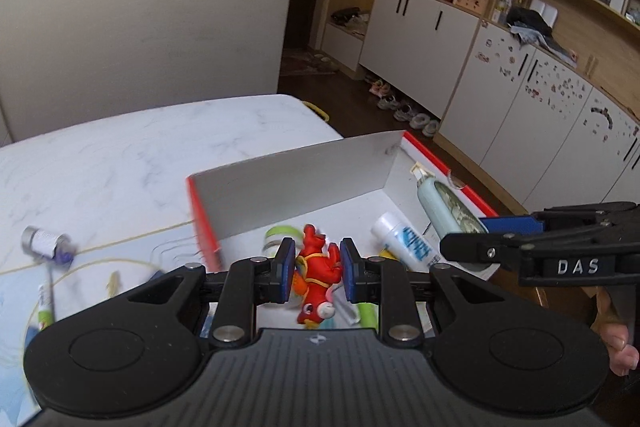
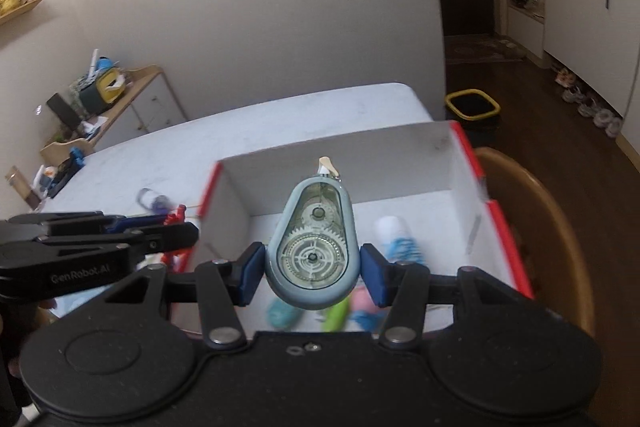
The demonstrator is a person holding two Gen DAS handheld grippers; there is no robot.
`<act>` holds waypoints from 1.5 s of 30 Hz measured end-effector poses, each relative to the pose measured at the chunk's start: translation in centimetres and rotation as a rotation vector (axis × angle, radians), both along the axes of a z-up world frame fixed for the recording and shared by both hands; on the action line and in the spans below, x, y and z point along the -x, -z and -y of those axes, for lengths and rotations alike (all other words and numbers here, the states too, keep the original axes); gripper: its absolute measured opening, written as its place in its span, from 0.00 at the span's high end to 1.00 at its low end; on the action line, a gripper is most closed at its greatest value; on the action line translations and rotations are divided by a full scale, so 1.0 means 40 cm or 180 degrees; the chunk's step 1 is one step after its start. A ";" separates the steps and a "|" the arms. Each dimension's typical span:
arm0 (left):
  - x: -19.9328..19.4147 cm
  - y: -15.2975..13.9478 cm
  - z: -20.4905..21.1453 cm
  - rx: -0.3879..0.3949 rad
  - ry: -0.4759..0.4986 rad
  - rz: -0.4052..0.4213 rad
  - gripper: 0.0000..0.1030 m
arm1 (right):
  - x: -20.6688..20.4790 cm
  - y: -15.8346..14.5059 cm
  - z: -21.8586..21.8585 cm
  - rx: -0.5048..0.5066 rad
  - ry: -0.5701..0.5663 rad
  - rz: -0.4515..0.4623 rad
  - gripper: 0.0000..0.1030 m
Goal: Organize rigid objects
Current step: 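Lift keychain and tape roller with both grippers and carry into the box, then lower keychain and tape roller into the box and open both grippers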
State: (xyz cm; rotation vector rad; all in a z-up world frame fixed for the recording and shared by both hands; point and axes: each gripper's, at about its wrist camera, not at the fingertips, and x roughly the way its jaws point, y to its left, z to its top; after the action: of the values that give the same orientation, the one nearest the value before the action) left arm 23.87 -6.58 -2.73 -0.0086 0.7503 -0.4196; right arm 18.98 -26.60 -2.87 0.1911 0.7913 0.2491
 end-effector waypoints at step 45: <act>-0.141 0.147 0.128 -0.0320 -0.0037 -0.0510 0.78 | -0.082 0.130 -0.003 0.0752 -0.0781 -0.0283 0.43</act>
State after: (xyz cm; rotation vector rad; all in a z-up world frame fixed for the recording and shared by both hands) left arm 29.52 -11.72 -8.59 0.0482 0.9281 -0.3726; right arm 22.26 -26.48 -8.05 -0.1194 0.9260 0.3776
